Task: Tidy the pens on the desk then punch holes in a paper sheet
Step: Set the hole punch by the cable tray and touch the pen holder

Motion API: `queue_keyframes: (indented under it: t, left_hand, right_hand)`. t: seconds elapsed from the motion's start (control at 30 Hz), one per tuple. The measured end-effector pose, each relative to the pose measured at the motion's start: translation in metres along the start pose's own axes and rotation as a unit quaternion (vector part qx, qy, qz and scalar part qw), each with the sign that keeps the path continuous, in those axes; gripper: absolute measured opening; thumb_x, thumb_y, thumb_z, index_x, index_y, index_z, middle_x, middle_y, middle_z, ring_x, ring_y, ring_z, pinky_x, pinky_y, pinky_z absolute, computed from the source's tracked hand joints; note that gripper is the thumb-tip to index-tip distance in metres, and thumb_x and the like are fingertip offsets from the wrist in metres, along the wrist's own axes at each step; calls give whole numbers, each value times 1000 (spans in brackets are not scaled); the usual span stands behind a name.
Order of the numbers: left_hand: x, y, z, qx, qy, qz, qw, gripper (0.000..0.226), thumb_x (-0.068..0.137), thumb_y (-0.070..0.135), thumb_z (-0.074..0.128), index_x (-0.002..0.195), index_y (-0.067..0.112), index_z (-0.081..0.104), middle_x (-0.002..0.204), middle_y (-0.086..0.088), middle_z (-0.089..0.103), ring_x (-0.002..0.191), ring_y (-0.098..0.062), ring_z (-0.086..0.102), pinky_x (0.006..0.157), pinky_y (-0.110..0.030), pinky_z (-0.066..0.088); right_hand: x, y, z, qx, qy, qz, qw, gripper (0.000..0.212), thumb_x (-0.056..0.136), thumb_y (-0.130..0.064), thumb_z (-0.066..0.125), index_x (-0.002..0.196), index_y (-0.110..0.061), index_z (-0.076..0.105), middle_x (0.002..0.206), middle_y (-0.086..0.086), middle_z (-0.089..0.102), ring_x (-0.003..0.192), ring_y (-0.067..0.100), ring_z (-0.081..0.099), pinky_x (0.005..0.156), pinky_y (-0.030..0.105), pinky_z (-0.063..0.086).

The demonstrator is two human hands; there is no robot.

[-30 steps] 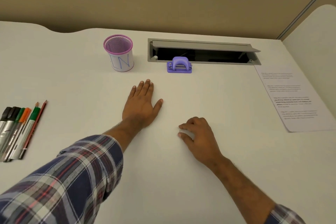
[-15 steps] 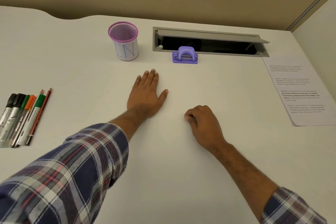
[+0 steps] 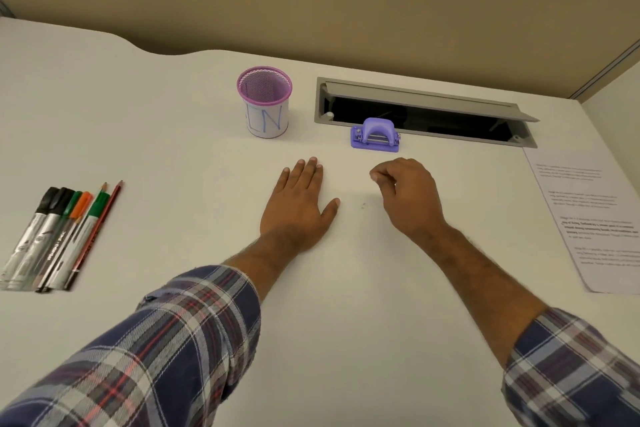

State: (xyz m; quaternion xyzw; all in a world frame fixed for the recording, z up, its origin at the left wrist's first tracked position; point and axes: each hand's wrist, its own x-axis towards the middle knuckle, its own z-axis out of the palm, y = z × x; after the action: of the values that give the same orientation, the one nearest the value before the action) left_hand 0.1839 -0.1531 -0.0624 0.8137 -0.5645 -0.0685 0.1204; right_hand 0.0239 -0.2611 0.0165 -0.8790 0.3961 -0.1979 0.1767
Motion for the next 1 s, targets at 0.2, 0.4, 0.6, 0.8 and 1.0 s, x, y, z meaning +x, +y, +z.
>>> queue_keyframes:
  t: [0.2,0.4,0.6,0.8,1.0]
  left_hand:
    - [-1,0,0,-18,-3,3,1000,78,96,63,14,159,17,5,167,1,0,154,-15,-3,125,-35,-2]
    - [0,0,1,-35,7,3,999,79,94,62,13,159,17,4,167,2,-2,154,-15,-5,125,-36,-4]
    - [1,0,0,-48,9,2,999,78,94,60,13,159,17,3,167,2,-4,153,-14,-7,124,-36,-5]
    - [1,-1,-1,-57,6,1,998,77,96,58,16,159,16,3,167,1,-3,153,-15,-7,124,-38,-4]
    - [0,-1,-2,-59,4,0,998,77,96,58,17,158,17,2,167,1,-4,153,-15,-7,124,-37,-6]
  right_hand:
    - [59,-31,-2,26,24,-26,999,19,96,-17,55,97,-6,71,86,-1,64,78,12,51,76,25,41]
    - [132,-89,4,76,40,-75,993,19,92,-11,53,84,-5,70,80,3,69,70,19,58,72,31,49]
    - [177,-127,31,92,-4,-78,993,17,88,-8,53,80,-6,69,80,4,71,71,25,61,70,38,53]
    - [191,-138,52,61,-48,-74,994,22,89,-5,50,83,-8,71,86,6,71,78,25,63,73,42,56]
    - [190,-137,56,73,-35,-69,994,7,83,-11,65,79,-15,70,84,4,70,79,21,63,74,41,57]
